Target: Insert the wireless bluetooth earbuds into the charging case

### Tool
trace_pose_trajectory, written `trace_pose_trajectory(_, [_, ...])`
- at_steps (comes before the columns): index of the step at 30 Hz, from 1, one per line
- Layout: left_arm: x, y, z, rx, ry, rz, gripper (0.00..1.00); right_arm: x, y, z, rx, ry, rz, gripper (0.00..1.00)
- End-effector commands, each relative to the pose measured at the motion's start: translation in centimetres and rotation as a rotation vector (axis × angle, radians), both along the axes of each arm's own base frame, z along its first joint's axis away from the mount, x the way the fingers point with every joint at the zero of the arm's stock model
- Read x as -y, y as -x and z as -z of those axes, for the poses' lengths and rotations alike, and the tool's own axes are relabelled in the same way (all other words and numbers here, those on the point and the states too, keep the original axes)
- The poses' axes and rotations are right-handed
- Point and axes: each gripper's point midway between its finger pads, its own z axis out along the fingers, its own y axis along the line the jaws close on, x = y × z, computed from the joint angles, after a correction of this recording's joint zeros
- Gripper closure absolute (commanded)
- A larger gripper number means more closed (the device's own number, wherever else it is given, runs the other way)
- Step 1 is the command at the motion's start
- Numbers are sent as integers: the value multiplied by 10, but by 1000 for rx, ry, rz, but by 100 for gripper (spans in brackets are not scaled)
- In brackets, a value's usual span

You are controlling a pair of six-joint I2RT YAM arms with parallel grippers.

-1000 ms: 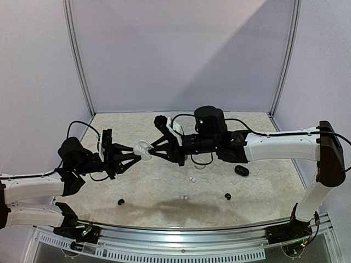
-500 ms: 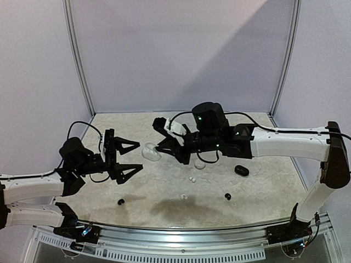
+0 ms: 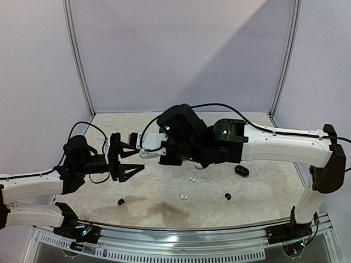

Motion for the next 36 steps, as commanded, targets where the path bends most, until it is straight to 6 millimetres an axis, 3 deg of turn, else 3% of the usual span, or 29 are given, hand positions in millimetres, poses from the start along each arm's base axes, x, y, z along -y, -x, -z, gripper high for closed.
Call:
trace_pose_trajectory(1, [5, -2, -23, -75, 112, -19, 29, 7, -14, 8, 167, 142, 99, 100])
trace_pose_trajectory(4, [12, 9, -19, -91, 103, 30, 32, 4, -14, 5, 194, 141, 107, 100])
trace_pose_trajectory(16, [19, 4, -16, -90, 82, 7, 53, -7, -8, 0, 194, 109, 88, 100])
trace_pose_trajectory(22, [21, 0, -16, -93, 91, -21, 51, -11, -5, -2, 202, 98, 82, 100])
trace_pose_trajectory(25, [19, -7, -15, -114, 94, -66, 40, -12, -3, -5, 205, 90, 79, 100])
trace_pose_trajectory(26, [18, -10, -14, -121, 95, -82, 40, -12, -3, -5, 204, 87, 78, 100])
trace_pose_trajectory(30, [18, -10, -15, -117, 98, -85, 56, -14, -1, -6, 202, 82, 69, 100])
trace_pose_trajectory(36, [21, -6, -20, -101, 113, -49, 51, -16, 0, -6, 204, 82, 62, 100])
